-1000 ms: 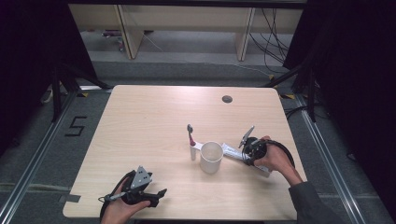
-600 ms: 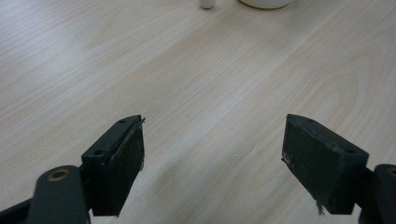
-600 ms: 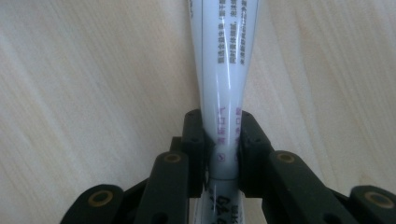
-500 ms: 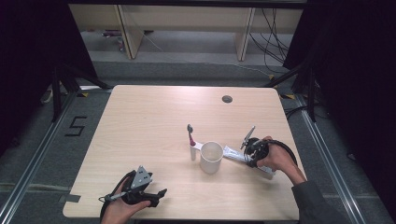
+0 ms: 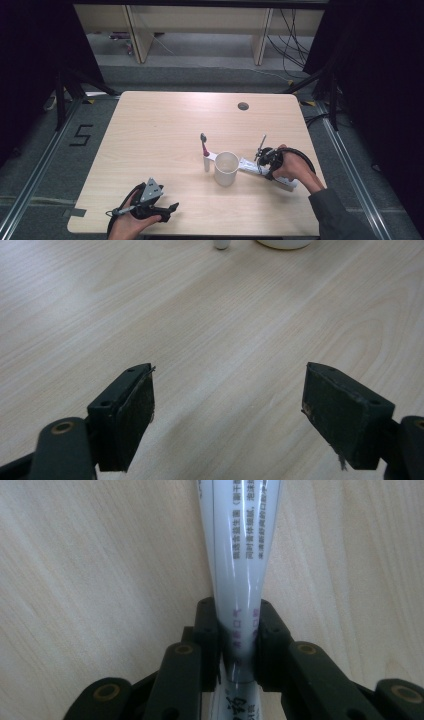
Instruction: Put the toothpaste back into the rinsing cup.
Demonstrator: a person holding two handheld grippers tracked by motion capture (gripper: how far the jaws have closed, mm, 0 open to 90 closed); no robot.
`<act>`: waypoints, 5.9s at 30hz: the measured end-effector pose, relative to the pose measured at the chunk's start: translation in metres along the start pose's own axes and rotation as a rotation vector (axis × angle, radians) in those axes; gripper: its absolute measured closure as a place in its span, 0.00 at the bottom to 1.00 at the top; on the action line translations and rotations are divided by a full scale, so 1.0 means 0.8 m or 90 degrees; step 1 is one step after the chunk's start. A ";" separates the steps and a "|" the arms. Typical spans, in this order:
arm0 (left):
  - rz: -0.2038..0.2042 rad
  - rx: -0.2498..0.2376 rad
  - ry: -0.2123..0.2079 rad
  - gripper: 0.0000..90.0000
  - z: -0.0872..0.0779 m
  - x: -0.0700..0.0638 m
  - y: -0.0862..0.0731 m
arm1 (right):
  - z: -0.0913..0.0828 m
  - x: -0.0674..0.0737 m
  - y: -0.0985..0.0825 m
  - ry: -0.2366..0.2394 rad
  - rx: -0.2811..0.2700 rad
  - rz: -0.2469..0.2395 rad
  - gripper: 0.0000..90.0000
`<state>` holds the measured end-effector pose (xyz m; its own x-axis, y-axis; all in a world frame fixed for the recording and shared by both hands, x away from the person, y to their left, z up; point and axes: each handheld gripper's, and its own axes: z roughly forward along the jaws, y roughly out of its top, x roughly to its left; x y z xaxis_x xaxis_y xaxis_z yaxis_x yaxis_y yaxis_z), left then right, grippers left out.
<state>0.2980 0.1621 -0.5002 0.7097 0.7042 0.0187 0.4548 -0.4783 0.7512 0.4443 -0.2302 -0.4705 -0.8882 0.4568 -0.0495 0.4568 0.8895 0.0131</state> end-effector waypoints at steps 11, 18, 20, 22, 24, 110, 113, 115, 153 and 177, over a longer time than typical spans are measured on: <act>-0.003 0.001 0.002 0.23 -0.001 -0.001 0.000 | 0.003 -0.003 0.001 0.007 -0.001 -0.020 0.85; -0.003 0.000 0.001 0.23 -0.002 0.000 -0.001 | 0.002 -0.003 -0.004 0.006 -0.012 -0.015 0.85; -0.010 -0.004 -0.003 0.23 -0.001 -0.001 0.000 | 0.001 -0.002 -0.006 0.005 -0.010 -0.004 0.85; -0.008 -0.002 -0.002 0.23 -0.001 0.000 0.000 | 0.000 -0.003 -0.011 0.005 -0.021 0.002 0.85; -0.008 -0.001 -0.003 0.23 -0.001 0.000 -0.001 | -0.005 -0.006 -0.016 -0.004 -0.029 0.010 0.85; -0.019 -0.009 0.011 0.23 -0.004 0.007 -0.003 | -0.108 0.054 0.043 0.093 -0.760 0.100 0.86; -0.018 -0.008 0.011 0.23 -0.004 0.007 -0.003 | -0.105 0.054 0.044 0.099 -0.762 0.092 0.86; -0.019 -0.009 0.011 0.23 -0.004 0.006 -0.004 | -0.102 0.056 0.045 0.099 -0.760 0.099 0.86; -0.019 -0.003 0.010 0.23 -0.004 0.006 -0.006 | -0.042 0.067 0.055 0.126 -0.703 0.098 0.85; -0.022 -0.003 0.013 0.23 -0.007 0.006 -0.008 | -0.027 0.070 0.054 0.138 -0.671 0.083 0.84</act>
<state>0.2955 0.1709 -0.5011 0.6828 0.7305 0.0057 0.4762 -0.4511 0.7548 0.4133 -0.1662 -0.4511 -0.8729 0.4492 0.1904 0.3675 0.3486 0.8622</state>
